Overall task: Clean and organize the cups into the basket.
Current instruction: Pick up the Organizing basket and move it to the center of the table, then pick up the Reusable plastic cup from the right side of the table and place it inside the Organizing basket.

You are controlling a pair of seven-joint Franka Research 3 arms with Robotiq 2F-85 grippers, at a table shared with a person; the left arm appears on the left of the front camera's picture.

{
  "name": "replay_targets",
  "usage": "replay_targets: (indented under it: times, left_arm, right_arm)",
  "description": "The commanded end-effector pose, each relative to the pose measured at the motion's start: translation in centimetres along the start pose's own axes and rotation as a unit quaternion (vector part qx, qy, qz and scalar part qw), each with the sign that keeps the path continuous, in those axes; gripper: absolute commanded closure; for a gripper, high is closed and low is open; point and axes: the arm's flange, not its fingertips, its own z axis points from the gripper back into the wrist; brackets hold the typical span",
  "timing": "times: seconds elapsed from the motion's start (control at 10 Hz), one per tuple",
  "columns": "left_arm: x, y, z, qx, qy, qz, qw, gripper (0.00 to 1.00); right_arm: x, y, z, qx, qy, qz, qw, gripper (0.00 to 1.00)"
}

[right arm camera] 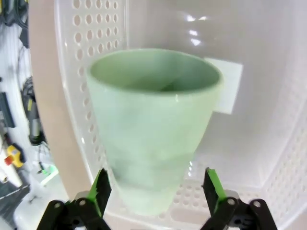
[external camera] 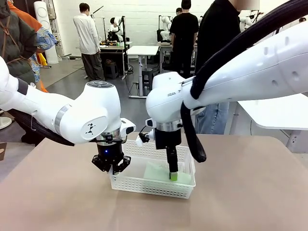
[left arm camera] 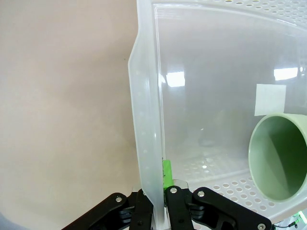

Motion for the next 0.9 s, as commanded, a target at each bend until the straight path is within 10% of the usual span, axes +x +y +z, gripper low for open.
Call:
replay_targets:
  times: [0.0,0.8]
  left_arm:
    - [-0.2,0.1,0.3,0.0,-0.006,0.001,1.0,1.0]
    - [-0.2,0.1,0.3,0.0,-0.006,0.001,1.0,1.0]
  right_arm:
    - [-5.9,3.5,-0.5,-0.04,-0.06,0.015,0.997,0.0]
    - [-23.1,13.6,-8.2,-0.233,-0.276,0.162,0.918,0.0]
